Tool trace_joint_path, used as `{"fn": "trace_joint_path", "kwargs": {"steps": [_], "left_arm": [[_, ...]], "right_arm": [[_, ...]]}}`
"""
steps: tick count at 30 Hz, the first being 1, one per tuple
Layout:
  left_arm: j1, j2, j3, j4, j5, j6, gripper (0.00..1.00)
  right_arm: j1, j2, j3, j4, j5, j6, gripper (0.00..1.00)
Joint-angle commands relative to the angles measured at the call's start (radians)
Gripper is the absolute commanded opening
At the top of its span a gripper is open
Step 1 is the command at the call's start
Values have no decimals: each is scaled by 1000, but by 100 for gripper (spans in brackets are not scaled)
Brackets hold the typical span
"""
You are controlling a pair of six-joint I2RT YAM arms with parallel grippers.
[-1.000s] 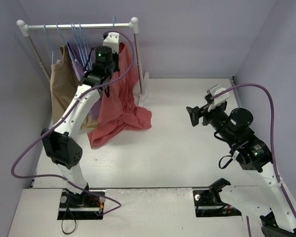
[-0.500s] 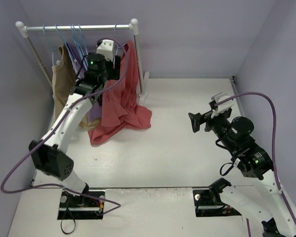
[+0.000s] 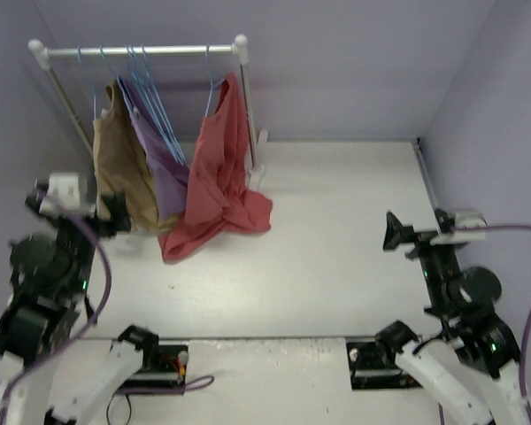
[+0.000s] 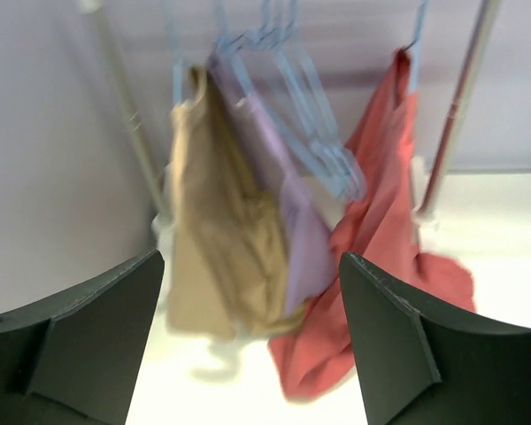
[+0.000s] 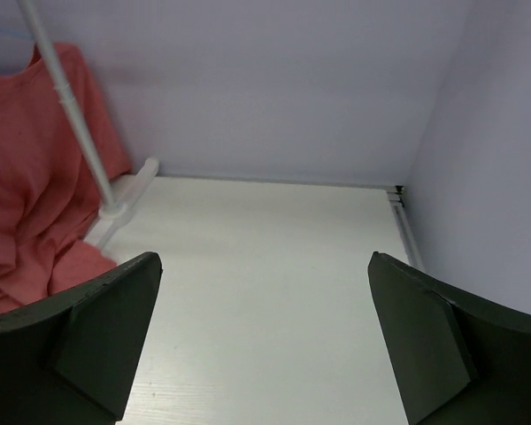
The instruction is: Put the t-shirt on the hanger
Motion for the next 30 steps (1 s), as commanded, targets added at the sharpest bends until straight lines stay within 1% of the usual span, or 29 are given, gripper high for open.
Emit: {"fn": "trace_joint_path", "kwargs": {"steps": [1,2,4,8,10,13,16,19,24,27,30], "left_arm": [[-3,-237,-166,-113,-128,-32,76],[-3,-280,-211,-118,-148,-35,76],[-3,-396,-254,-134,-197,-41,76],[-4,-465,-286,-180,-209,-42,76],[-4,-466,-293,-194,-208,-38,77],[-4,-468,-317,-195,-215,-40,77],[-4,-463,-360,-191,-220,-82,77],[-4,-433,-382,-194,-212,-111,77],[-4,-411,-411,-188,-205,-159,77],[-4,-419,-441,-189,-209,-169,77],[-4,-419,-440,-189,-205,-165,77]], "right_arm": [[-2,-96,-60,73,175,40,100],[-2,-126,-72,73,203,41,100],[-2,-158,-107,67,224,41,100],[-1,-207,-137,50,195,56,100],[-1,-217,-149,46,186,56,100],[-1,-220,-162,42,223,76,100],[-1,-219,-185,36,294,88,100],[-1,-210,-196,37,325,105,100],[-1,-193,-195,37,314,106,100],[-1,-185,-189,37,302,106,100],[-1,-175,-182,37,294,106,100]]}}
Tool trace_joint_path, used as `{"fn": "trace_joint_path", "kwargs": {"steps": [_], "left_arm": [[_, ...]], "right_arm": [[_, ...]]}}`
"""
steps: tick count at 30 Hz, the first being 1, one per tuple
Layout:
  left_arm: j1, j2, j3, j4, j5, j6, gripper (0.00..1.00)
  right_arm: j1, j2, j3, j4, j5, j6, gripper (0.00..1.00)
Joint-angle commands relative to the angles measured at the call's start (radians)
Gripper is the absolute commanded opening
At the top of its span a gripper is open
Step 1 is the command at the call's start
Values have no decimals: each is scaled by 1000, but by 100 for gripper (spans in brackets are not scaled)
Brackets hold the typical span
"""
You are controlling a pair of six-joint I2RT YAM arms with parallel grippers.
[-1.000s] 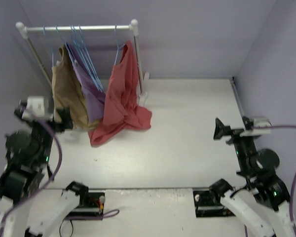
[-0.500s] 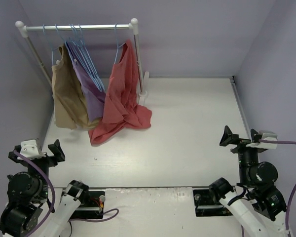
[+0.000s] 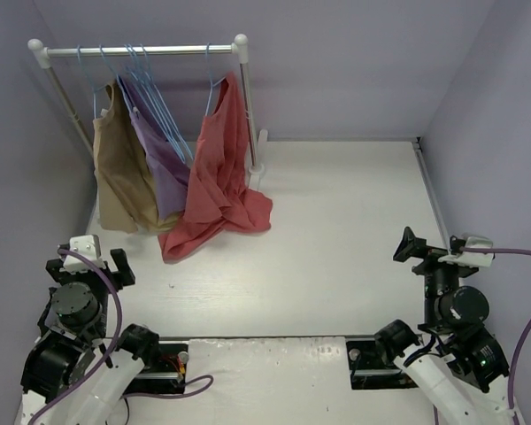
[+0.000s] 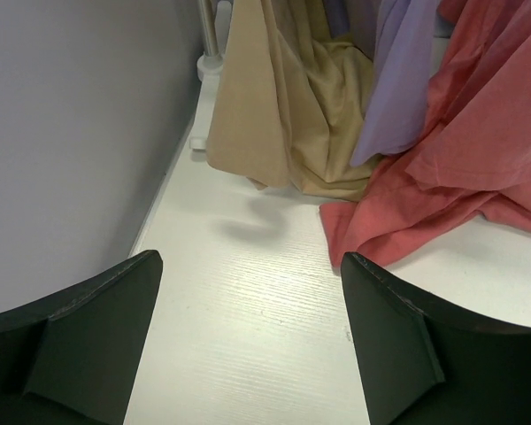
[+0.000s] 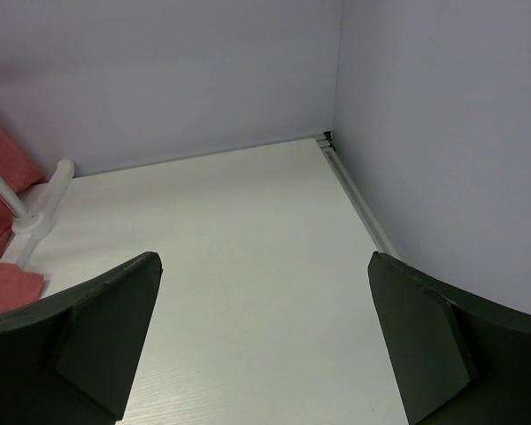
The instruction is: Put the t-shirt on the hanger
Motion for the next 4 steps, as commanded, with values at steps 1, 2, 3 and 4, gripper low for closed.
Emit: {"fn": "trace_joint_path", "kwargs": {"steps": [1,2,3,4], "left_arm": [[-3,25,14,49,-8,-23,77],[-3,27,16,49,-9,-19,77],[-3,30,19,47,-9,-15,77],[-3,33,20,46,-8,-11,77]], "right_arm": [[-1,49,23,64,11,18,100],[-1,53,25,64,9,18,100],[-1,61,29,64,7,18,100],[-1,64,30,64,2,18,100]]}}
